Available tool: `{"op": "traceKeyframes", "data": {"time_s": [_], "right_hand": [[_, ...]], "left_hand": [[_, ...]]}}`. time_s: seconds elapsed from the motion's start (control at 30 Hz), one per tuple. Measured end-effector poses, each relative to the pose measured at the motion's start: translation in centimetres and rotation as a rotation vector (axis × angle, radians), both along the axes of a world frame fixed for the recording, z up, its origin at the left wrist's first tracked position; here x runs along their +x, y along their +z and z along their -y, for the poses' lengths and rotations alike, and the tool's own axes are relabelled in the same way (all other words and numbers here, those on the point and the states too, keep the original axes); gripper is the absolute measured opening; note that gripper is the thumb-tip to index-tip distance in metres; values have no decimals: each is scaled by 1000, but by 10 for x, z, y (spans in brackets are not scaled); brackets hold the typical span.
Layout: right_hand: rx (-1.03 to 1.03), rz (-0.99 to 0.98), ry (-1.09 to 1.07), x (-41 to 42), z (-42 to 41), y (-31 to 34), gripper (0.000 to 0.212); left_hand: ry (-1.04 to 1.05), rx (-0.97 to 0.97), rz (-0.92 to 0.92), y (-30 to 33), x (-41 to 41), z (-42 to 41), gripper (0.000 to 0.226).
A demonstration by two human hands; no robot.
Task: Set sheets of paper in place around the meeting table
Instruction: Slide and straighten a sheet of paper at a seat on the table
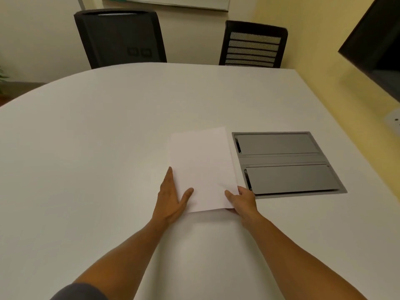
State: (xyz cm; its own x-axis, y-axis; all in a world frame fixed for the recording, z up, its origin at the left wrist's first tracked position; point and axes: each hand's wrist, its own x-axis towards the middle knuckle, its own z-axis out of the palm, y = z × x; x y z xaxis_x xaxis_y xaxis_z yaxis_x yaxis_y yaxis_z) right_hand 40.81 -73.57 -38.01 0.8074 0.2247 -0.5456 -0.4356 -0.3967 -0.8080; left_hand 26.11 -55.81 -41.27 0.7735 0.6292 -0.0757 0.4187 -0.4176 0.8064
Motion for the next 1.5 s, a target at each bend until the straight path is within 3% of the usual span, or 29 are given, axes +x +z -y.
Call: {"op": "traceKeyframes", "data": {"time_s": [0.13, 0.33, 0.4, 0.63, 0.77, 0.9, 1.07, 1.5], "right_hand": [[56, -5, 7, -10, 29, 22, 12], [74, 49, 31, -17, 85, 60, 15], [62, 73, 26, -19, 113, 72, 16], [-102, 144, 20, -32, 234, 89, 12], [-203, 172, 23, -42, 305, 89, 8], [-272, 162, -41, -57, 375, 81, 27], [-360, 148, -141, -70, 444, 69, 28], [-531, 47, -128, -93, 509, 8, 21]], "left_hand": [[134, -355, 36, 39, 8, 18, 95], [298, -553, 200, 86, 10, 52, 44], [307, -561, 213, 97, 10, 71, 17], [110, -521, 142, 117, 4, 164, 29], [27, -456, 31, 113, -2, 222, 15], [-36, -438, -65, 104, -12, 284, 10], [-69, -443, -150, 91, -21, 351, 24], [-53, -341, -318, 36, -42, 416, 16]]}}
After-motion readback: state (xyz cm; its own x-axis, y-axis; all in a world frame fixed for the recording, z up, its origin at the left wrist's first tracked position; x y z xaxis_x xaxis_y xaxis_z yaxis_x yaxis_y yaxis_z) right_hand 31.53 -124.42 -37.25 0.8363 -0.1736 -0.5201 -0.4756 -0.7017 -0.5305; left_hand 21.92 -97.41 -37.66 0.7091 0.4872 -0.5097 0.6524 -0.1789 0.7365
